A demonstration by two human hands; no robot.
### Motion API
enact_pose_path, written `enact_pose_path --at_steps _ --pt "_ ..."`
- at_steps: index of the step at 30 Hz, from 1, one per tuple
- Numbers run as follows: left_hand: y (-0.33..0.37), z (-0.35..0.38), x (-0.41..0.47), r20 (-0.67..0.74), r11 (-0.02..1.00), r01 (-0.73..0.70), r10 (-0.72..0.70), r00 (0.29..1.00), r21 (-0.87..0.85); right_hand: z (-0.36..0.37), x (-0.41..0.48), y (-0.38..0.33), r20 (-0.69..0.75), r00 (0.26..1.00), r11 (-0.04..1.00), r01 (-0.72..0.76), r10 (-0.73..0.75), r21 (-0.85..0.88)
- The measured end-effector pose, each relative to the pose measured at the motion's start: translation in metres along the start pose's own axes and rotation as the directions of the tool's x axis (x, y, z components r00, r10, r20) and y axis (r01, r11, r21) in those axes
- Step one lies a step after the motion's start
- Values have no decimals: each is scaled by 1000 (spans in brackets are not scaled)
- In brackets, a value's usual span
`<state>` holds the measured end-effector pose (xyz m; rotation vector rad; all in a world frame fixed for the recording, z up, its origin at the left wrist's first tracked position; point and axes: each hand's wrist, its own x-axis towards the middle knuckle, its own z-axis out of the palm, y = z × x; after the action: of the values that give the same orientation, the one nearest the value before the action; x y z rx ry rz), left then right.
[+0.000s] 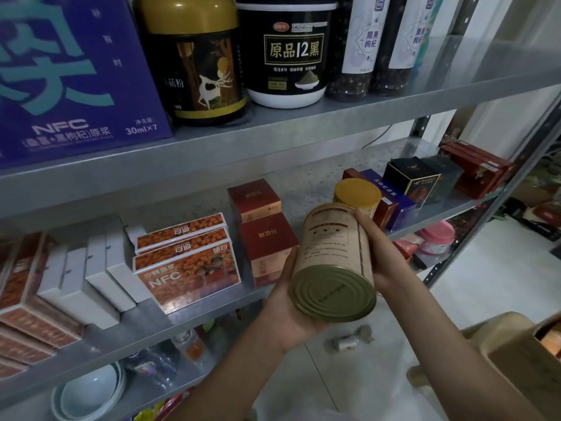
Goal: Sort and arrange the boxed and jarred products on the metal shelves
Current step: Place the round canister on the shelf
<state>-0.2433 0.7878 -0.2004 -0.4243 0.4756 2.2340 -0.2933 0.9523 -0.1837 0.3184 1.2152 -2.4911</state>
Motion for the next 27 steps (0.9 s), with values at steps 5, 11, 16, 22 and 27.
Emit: enact_pose_path --at_steps 5,11,16,22,27 --pt "22 -1 6 8 860 -224 248 969 459 2 2 -13 -113 982 951 113 -151 -289" --pt "24 -3 21 53 801 -216 226 973 559 -4 7 -32 -96 976 807 104 -195 -581" --pt "18 5 29 141 959 -70 32 989 273 -30 8 -63 90 991 840 131 -98 -526" --pt "-16 18 60 241 994 -32 7 970 103 -64 18 -79 462 887 931 154 19 -332" --pt "-29 39 88 10 925 -263 271 963 273 -81 27 -104 416 904 868 284 -101 -407"
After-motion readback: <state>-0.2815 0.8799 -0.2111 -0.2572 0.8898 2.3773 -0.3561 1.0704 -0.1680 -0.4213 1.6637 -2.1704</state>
